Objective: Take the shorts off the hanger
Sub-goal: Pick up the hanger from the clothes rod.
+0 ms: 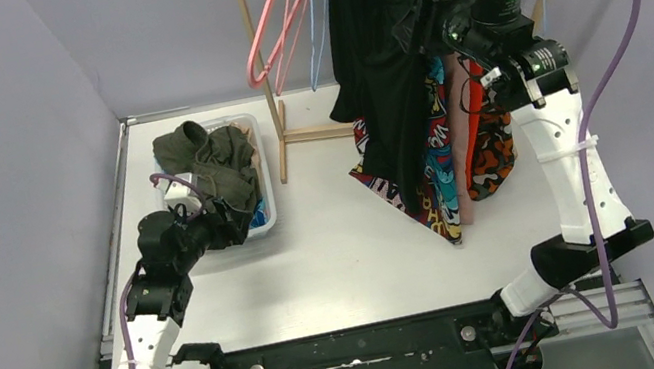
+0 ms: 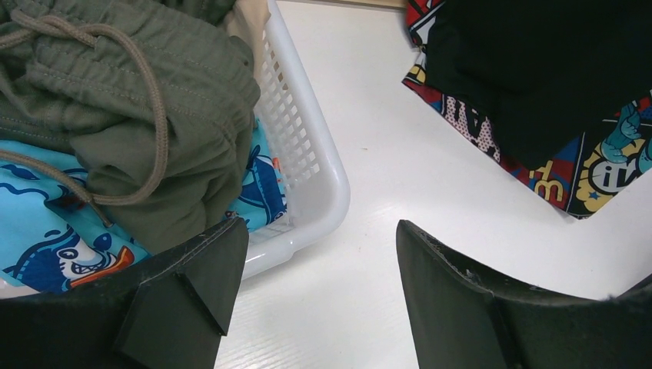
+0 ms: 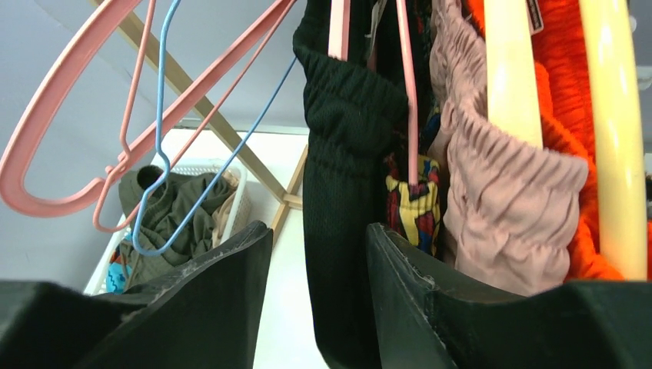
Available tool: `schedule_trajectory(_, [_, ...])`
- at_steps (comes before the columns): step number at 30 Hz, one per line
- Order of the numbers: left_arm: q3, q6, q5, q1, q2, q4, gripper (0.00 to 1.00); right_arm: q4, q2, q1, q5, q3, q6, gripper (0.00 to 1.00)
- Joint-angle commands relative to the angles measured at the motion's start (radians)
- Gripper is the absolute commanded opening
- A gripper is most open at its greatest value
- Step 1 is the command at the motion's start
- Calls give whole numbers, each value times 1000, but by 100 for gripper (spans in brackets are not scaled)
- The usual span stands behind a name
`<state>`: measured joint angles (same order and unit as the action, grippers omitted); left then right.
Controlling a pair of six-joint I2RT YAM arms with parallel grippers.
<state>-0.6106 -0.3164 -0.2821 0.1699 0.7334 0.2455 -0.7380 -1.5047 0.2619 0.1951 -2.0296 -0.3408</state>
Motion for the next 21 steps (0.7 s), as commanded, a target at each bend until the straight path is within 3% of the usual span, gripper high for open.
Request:
schedule_trajectory(1, [-23, 22, -8, 4, -9, -31, 70, 3, -49, 26, -71, -102, 62, 47])
schedule_trajectory(6, [-18, 25, -17, 8, -6, -42, 70, -13, -126, 65, -199, -181, 128, 45])
schedule_trajectory(13, [-10, 27, -22, 11, -5, -57, 70, 16, -199, 81, -202, -259, 156, 40])
schedule_trajectory(19, [-6, 29, -28, 13, -4, -64, 70, 62, -239, 81, -254, -276, 189, 45])
schedule_trajectory(21, [-4, 28, -32, 12, -3, -68, 70, 94, -248, 82, -249, -275, 197, 40])
